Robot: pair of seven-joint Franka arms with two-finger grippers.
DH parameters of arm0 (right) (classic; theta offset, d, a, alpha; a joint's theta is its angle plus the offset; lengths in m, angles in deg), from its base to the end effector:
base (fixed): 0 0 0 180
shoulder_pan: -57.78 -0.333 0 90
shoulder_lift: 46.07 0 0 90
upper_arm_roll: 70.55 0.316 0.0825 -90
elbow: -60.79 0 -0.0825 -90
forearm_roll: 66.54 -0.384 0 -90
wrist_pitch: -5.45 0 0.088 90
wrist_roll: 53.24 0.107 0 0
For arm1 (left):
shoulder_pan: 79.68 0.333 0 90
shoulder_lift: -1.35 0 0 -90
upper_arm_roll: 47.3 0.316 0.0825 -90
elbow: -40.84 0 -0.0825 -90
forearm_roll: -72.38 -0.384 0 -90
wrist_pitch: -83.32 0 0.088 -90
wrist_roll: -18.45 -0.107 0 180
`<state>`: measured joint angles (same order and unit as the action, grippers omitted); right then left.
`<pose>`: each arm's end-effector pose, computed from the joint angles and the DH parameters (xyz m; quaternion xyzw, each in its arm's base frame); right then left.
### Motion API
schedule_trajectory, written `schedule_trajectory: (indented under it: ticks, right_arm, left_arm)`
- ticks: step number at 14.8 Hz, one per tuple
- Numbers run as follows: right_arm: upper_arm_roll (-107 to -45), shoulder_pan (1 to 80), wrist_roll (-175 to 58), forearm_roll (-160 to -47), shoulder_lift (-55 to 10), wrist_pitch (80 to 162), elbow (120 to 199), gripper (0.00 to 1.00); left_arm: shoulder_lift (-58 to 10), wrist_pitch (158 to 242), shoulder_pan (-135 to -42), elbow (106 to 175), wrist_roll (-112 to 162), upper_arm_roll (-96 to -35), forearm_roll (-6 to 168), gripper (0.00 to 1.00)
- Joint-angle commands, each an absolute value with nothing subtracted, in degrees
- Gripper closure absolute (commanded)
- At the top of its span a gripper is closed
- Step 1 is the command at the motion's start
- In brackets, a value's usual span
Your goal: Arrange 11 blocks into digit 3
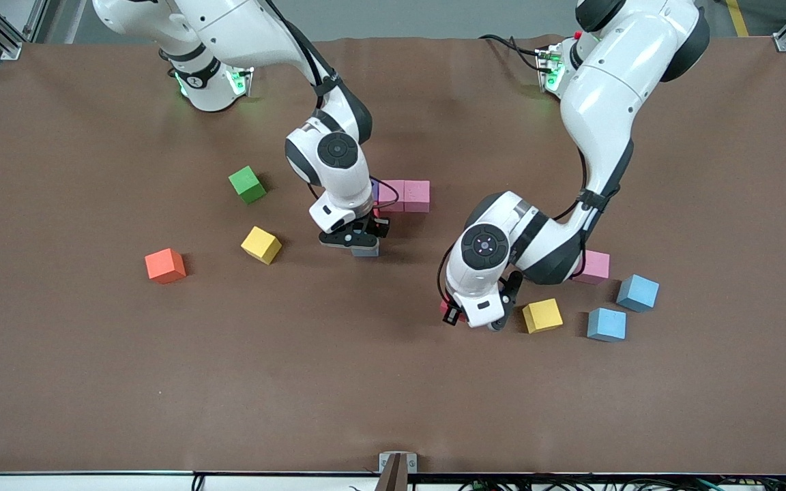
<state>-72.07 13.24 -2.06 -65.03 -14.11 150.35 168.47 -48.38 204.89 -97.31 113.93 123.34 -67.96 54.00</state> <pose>0.4716 0.4418 0.2199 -0.9971 0.0583 -0.0422 0.0234 0.6381 -0.3975 0.2524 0.8469 0.5315 0.0073 0.0151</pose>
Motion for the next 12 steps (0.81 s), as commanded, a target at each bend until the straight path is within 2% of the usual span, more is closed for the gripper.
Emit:
schedule_trajectory:
  ticks: [1,12]
  right_arm:
    - [-72.66,12.43,-0.51,-63.55,-15.14,149.59,169.34,0.98]
    - [-72.58,12.08,-0.25,-63.55,-14.96,149.33,168.9,0.98]
  left_arm:
    - [-47.43,204.78,-97.17,114.41,123.12,-67.96,52.78,0.56]
    - [-47.35,204.78,-97.17,114.41,123.21,-67.96,52.78,0.56]
